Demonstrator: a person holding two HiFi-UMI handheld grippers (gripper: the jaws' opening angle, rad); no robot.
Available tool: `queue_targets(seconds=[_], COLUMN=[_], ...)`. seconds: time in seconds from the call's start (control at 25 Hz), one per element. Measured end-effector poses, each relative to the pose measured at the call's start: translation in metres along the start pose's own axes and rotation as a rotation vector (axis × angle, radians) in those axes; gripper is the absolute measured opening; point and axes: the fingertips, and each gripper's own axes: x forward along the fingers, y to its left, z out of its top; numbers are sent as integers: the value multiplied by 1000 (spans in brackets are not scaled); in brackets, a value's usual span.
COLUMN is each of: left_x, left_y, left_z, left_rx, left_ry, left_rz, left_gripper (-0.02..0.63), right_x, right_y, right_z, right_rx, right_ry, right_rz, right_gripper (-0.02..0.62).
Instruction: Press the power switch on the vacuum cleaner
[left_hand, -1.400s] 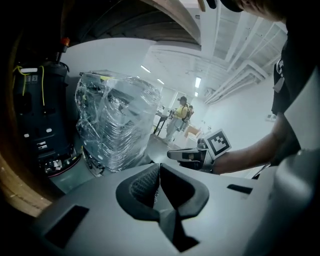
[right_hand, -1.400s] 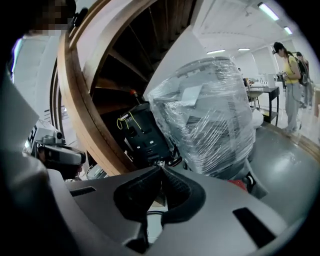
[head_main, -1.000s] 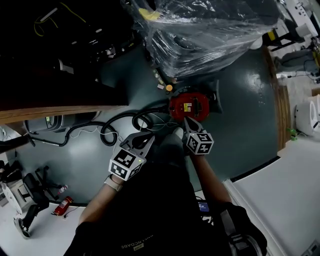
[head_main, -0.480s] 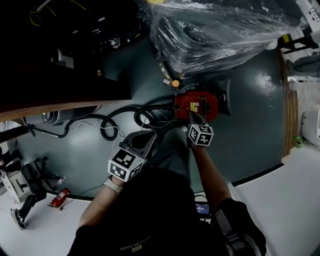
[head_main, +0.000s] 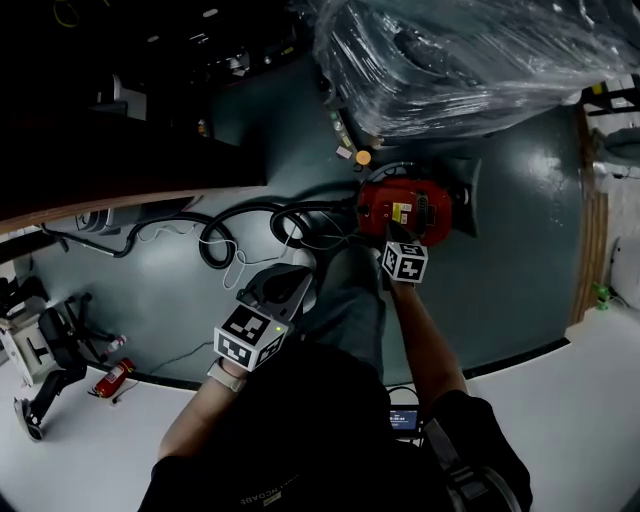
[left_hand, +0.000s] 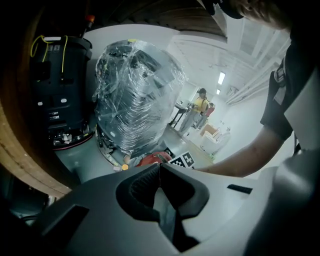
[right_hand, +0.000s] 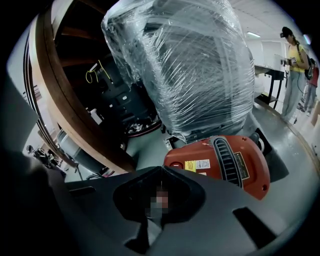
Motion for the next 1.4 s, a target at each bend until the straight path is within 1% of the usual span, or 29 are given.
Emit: queue_targets(seconds=[0.16,0.44,0.6,0.88,1.0,1.16,1.4], left_x=[8,9,6,2,0,-4,-19], left_y=[6,13,18,23,24,22,15], left_z=[-9,-16,-17,-25,-27,-27,-20], left_rx=[-18,-27,-28,-38,-41,-42,-44], left_ry=[-3,0,-5,-4,-3,-9,-18], left_rz=[8,9,14,19,17,13,8], left_gripper=[15,14,14,14,14,14,15], right_x=[21,42,45,51,55,56,38], right_y=[-11,-22,-24,-20,-22,-22,-18], right_z=[-9,-29,-28,-28,-35,-39,-47], right_rx=[-18,-10,6,-20,-16,-48,-32], right_ry=[13,65,46,42,72,92,152], right_rz=[-20,-59,-74,-91,-92,-108,-122], right_gripper=[25,25,25,25,25,25,25])
